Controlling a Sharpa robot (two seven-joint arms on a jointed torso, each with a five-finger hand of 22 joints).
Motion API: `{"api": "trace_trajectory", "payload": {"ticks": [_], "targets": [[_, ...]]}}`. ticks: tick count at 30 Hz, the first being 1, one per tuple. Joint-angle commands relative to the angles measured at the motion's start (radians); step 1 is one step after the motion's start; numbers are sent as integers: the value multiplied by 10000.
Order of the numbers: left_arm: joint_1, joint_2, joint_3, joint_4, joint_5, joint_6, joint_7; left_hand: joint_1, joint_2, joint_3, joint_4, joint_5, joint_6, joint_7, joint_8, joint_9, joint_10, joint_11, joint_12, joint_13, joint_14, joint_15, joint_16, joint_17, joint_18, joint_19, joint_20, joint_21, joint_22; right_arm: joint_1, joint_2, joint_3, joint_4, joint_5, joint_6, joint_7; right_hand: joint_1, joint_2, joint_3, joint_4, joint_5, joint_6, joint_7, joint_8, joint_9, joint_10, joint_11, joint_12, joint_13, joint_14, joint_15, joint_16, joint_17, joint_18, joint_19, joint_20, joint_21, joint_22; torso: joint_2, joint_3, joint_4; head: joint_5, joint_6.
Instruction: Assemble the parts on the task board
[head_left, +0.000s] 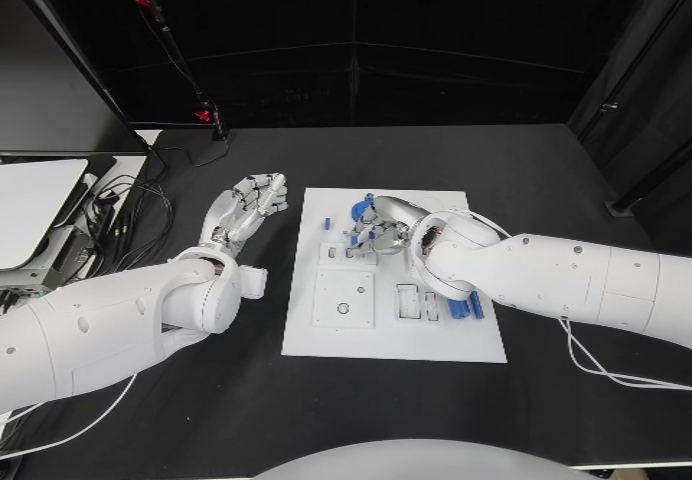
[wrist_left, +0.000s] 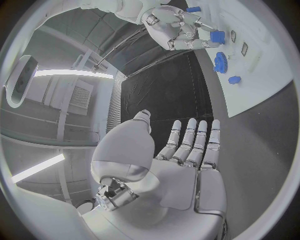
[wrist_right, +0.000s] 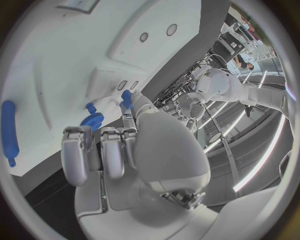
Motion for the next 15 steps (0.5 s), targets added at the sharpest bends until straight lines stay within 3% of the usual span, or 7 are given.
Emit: {"api": "trace_trajectory", "payload": {"ticks": [1, 15], "targets": [[16, 5, 9, 18, -59, 41, 1787, 91, -19, -61, 18, 45, 70, 1526, 48, -15, 59, 16, 39, -11, 52, -4, 1, -10, 81, -17, 9, 55, 1, -22, 32, 5, -37, -311, 58, -499, -4, 23, 58, -28, 74, 61, 48, 22, -13, 1040, 57, 25, 2632, 1040, 64, 25, 2635, -73, 1062, 61, 33, 2635, 1, 2, 1, -12, -13], [16, 11, 8, -3, -59, 51, 1774, 91, -19, -61, 18, 45, 70, 1526, 48, -15, 59, 16, 39, -11, 52, -4, 1, -10, 81, -17, 9, 55, 1, -173, 66, 4, -89, -532, 181, -861, -32, 8, 53, -30, 87, 44, 71, -10, -26, 1040, 77, 25, 2632, 1040, 74, 25, 2635, -73, 1062, 69, 33, 2635, -4, -6, -4, -55, -98]]}}
